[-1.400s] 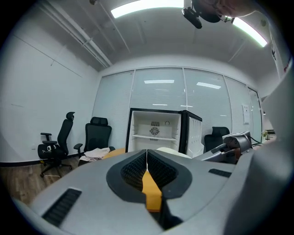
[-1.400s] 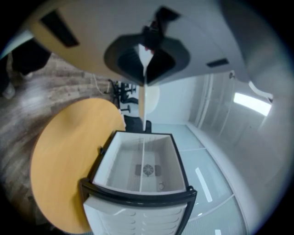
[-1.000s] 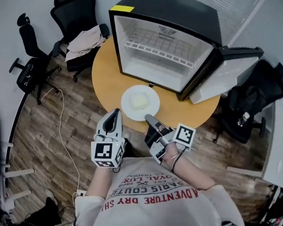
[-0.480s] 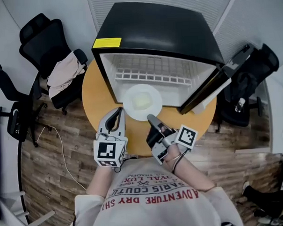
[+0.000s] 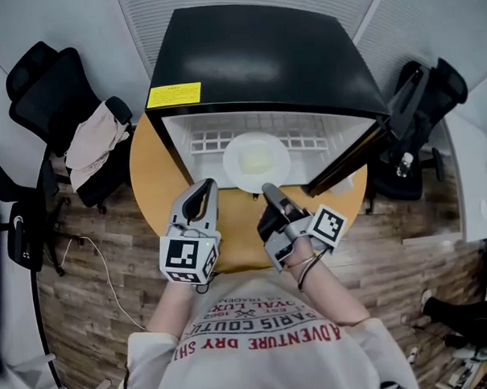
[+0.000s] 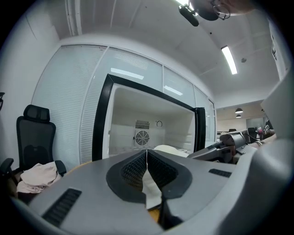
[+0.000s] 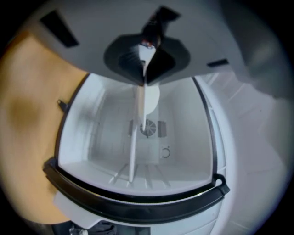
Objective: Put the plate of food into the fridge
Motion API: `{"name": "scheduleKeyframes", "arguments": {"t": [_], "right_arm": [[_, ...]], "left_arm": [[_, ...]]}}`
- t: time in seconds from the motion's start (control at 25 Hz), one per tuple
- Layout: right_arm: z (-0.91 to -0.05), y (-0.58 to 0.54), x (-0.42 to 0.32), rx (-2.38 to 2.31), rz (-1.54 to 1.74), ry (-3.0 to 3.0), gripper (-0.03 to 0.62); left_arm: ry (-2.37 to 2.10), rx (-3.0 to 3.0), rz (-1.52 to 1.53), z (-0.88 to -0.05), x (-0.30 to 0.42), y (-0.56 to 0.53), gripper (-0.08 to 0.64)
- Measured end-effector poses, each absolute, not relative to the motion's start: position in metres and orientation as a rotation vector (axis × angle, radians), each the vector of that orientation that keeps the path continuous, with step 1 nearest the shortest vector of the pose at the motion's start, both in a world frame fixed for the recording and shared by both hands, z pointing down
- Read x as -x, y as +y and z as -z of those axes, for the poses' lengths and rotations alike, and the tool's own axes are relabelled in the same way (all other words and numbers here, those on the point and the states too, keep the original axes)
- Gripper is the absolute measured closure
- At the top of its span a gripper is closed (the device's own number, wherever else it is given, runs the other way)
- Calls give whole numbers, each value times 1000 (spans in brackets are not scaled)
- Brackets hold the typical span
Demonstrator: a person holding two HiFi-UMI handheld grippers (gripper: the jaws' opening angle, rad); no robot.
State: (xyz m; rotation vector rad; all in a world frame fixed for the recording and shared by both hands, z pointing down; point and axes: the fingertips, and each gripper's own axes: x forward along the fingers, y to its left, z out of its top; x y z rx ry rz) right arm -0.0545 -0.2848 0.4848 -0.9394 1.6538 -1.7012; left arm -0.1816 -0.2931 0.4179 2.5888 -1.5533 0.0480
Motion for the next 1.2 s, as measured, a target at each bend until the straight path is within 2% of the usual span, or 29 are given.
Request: {"name": "scheduleKeyframes", "arguments": {"t": [1.2], "right_arm": [[-496, -365, 53, 995, 1733, 1527, 548]], "left_arm": [[-1588, -2560, -153, -436, 177, -325, 531]]}}
